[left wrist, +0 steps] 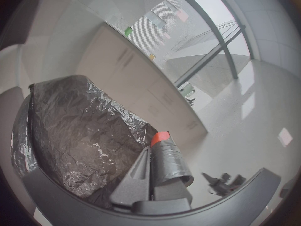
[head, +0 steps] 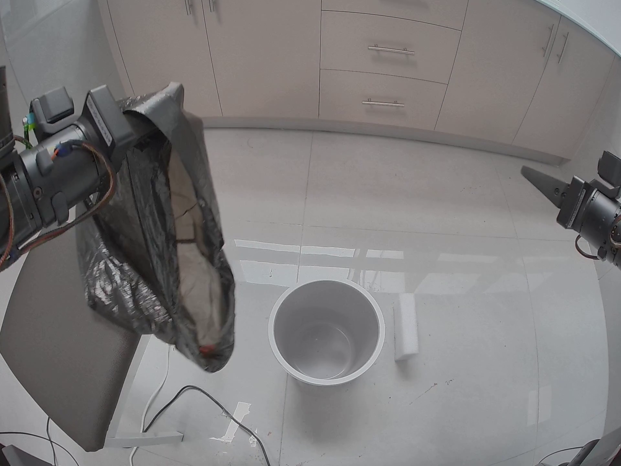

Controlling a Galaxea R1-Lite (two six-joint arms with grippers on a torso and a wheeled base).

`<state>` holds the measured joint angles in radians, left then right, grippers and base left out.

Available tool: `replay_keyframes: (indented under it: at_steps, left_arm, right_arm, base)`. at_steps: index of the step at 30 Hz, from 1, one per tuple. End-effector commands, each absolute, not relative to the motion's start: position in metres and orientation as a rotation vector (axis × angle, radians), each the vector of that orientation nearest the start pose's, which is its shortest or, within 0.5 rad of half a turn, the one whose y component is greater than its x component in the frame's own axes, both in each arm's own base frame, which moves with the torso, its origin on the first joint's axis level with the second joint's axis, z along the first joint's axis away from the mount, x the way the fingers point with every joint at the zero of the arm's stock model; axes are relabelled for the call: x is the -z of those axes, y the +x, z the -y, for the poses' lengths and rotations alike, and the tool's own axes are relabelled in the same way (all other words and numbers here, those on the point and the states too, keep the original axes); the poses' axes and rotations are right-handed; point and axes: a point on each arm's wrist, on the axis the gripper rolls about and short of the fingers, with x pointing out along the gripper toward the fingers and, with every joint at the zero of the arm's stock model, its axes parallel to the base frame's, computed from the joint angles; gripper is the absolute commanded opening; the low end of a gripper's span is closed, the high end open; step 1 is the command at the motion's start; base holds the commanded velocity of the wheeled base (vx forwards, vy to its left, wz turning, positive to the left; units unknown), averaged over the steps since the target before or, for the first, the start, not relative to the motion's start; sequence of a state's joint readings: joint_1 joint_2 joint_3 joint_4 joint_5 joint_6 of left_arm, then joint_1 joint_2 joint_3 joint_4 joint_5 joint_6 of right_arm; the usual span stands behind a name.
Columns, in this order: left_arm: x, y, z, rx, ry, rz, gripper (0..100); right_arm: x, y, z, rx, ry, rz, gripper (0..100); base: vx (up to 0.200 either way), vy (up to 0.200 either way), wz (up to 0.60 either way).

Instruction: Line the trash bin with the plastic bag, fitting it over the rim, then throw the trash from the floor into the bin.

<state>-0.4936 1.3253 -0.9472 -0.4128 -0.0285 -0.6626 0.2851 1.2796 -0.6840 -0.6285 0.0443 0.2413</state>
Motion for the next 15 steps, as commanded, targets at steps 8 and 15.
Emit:
replay_keyframes:
  at_steps: [8, 15]
  left_arm:
    - [-0.335, 0.178, 0.106, 0.746, -0.695, -0.095, 0]
    - [-0.345, 0.199, 0.117, 0.746, -0.696, -0.075, 0]
  right_arm:
    - [-0.240, 0.228, -0.108, -0.465, 0.158, -0.092, 100]
    - [-0.230, 0.209, -0.176, -0.681, 0.118, -0.154, 100]
  base:
    - [0.000, 0.000, 0.00]
    - [0.000, 0.000, 0.00]
